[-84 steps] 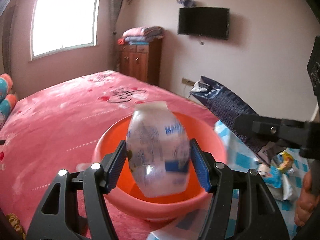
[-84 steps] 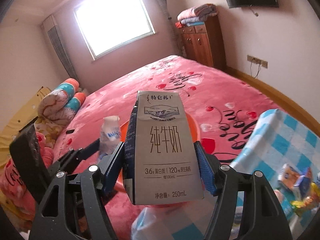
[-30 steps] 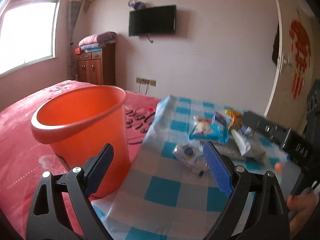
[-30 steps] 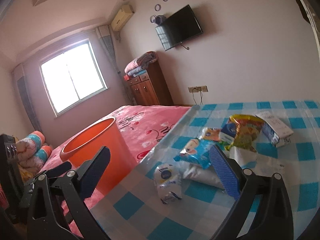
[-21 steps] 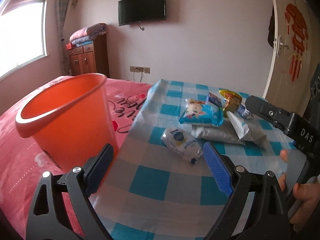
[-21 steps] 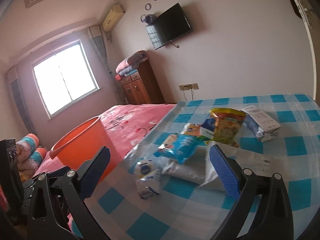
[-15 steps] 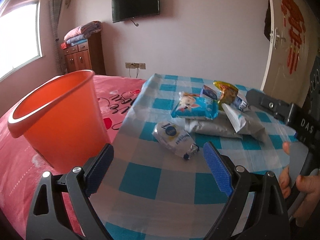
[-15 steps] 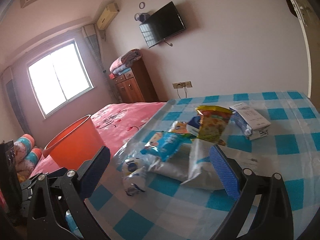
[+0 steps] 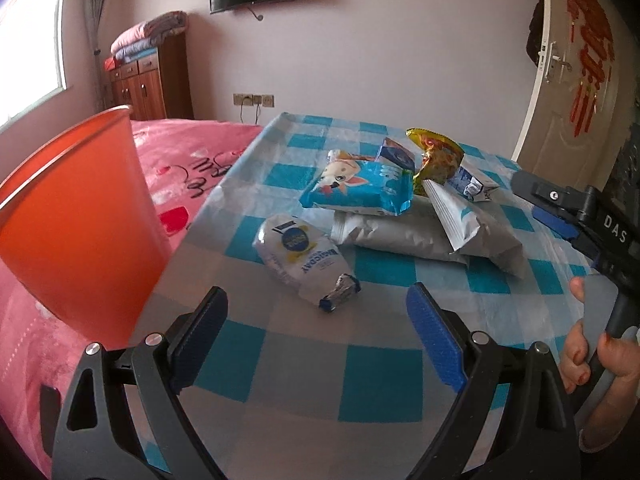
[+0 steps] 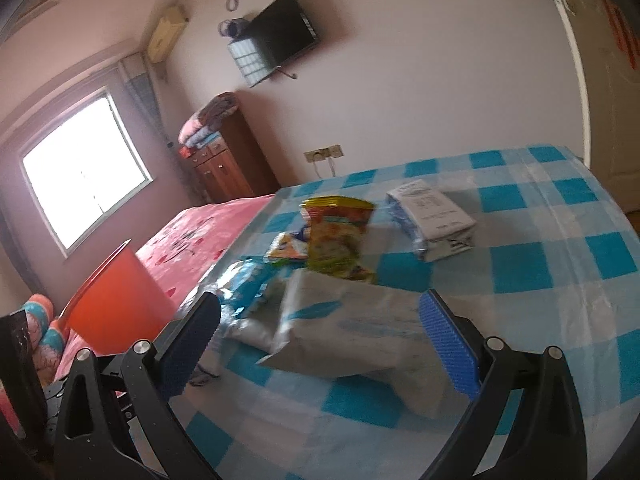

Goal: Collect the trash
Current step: 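Move both open tools back over the checked cloth toward the remaining trash, then grasp the blue cartoon wipes pack with the left tool while the right tool grasps the white feather-print pack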

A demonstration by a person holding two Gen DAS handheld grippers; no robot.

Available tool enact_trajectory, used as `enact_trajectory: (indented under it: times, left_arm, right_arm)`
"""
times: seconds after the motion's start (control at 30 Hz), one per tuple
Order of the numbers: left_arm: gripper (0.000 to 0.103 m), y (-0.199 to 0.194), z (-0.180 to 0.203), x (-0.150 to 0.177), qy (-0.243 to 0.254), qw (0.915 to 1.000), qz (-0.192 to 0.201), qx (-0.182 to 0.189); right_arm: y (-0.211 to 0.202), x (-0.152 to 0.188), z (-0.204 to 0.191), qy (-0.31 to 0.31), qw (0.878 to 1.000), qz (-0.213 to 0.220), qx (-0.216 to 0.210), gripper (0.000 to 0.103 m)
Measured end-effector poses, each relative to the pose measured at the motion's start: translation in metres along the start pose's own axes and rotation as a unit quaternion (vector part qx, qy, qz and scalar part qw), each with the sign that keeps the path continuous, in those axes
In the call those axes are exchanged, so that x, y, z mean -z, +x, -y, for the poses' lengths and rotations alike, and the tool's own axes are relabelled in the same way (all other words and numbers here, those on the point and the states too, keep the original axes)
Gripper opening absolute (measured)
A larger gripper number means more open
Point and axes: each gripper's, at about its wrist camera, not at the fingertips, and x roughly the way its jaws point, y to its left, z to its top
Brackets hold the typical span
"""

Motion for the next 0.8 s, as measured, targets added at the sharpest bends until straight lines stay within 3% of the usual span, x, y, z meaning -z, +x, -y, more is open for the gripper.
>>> enact_trajectory:
  times: [0.2, 0.4, 0.67, 0.8]
  left_arm:
    - [0.091, 0.017, 0.01, -0.009, -0.005, 0.9998, -0.018, -0.006]
    - [0.091, 0.022, 0.019, -0.032, -0.01, 0.9999, -0.011, 0.002]
    - [0.091, 0.045, 0.029, -0.067, -0.097, 0.9912, -0.051, 0.075]
    - [0.091, 0.061, 0.031, -0.08, -0.148, 0.9834, -0.071, 0.076]
  right_arm:
    - [0.004, -0.007, 0.041, 0.06, 0.998, -0.014, 0.016, 0.098]
    - [0.004, -0.009, 0.066, 0.09, 0.996, -0.022, 0.017, 0.098]
    - [0.007, -0.011, 0.08, 0.101, 0.995, -0.028, 0.008, 0.098]
    - [0.009, -0.011, 0.08, 0.093, 0.995, -0.033, 0.004, 0.098]
